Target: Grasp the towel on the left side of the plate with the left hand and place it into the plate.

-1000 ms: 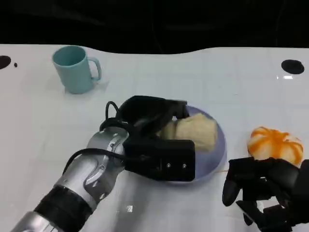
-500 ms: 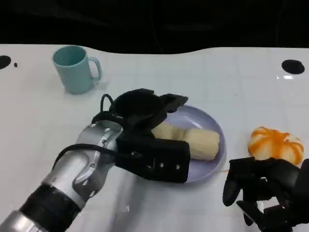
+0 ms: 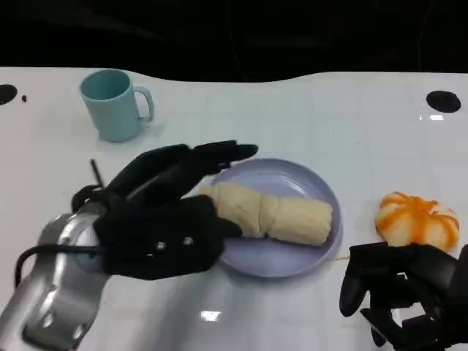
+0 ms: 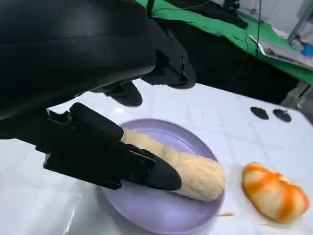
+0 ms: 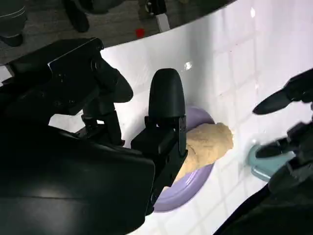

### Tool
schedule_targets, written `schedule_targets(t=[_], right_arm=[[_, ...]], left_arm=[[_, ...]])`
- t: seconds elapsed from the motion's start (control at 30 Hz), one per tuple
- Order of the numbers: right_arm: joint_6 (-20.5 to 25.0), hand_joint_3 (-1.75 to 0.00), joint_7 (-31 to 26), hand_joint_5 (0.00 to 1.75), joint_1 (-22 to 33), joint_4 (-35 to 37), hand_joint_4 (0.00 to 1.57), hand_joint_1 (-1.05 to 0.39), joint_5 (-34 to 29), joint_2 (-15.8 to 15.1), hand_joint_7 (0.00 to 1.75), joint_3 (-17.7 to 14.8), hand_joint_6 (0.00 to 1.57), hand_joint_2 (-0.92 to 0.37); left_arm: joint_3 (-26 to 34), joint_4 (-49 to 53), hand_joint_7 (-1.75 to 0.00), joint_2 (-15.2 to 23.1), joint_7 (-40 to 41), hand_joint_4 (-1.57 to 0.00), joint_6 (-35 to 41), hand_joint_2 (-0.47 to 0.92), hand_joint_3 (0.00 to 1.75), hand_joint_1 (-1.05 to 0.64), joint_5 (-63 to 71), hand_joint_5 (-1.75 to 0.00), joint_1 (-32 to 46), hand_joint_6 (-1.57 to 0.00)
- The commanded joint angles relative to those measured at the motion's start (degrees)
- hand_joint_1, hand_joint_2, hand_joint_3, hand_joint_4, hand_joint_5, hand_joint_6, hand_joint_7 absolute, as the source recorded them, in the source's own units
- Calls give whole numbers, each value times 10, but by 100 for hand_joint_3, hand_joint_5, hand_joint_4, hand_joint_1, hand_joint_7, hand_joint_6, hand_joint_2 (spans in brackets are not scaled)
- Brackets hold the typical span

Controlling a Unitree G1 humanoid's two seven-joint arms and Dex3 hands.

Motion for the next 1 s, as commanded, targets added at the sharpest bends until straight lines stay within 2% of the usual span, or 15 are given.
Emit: schedule_targets(t=[0.03,0.1,0.27,0.3,0.4,0.43,0.47,0.53,0.6,0.77,0.83,1.0], right_arm=[[-12,-108,0,169,3,-3,71,7,3,-7,144,-4,68,-59],[-13,-108,-1,170,1,-1,71,6,0,-8,143,-2,68,-59],[-14,-108,-1,170,-2,4,71,5,1,-7,142,-2,69,-59],[-13,-108,-1,169,-2,4,70,5,2,-6,142,-2,69,-59],[-12,-108,-1,168,-3,5,70,5,3,-5,142,-1,68,-59],[-16,-108,-1,168,-4,7,70,5,2,-5,142,0,68,-59],[-17,-108,-1,169,-4,8,71,6,2,-5,142,0,69,-58],[-17,-108,-2,169,-5,9,71,6,1,-5,142,-1,69,-58],[-16,-108,-1,169,-7,11,70,6,3,-6,142,-2,69,-58],[-20,-109,-1,169,-9,19,71,6,3,-6,142,-7,69,-58],[-22,-109,0,169,-8,23,71,6,5,-6,142,-9,69,-58],[-31,-109,1,168,-5,29,70,5,2,-10,141,-12,69,-58]], left_arm=[[69,-60,-21,-33,8,-66,23,92,16,-30,-108,-71,71,-71],[92,-82,-25,-49,12,-74,31,92,20,-27,-154,-81,100,-82],[136,-150,-33,-60,2,-76,90,92,27,-24,-251,-98,164,-94],[141,-161,-40,-59,2,-75,105,90,32,-23,-266,-105,170,-94],[158,-200,-76,-58,8,-76,160,68,73,-23,-308,-120,188,-85],[164,-216,-79,-62,15,-77,176,66,76,-23,-320,-122,199,-85],[166,-236,-92,-69,27,-79,189,60,89,-22,-328,-131,216,-84],[168,-267,-111,-83,48,-79,211,58,101,-18,-345,-143,247,-81],[165,-287,-124,-89,56,-78,223,60,105,-16,-359,-151,271,-76],[199,-318,-140,-112,89,-80,355,57,114,-15,-453,-165,289,-76],[209,-306,-152,-112,94,-79,377,56,119,-12,-474,-173,282,-72],[226,-261,-171,-109,97,-79,400,57,123,-13,-504,-175,254,-62]])
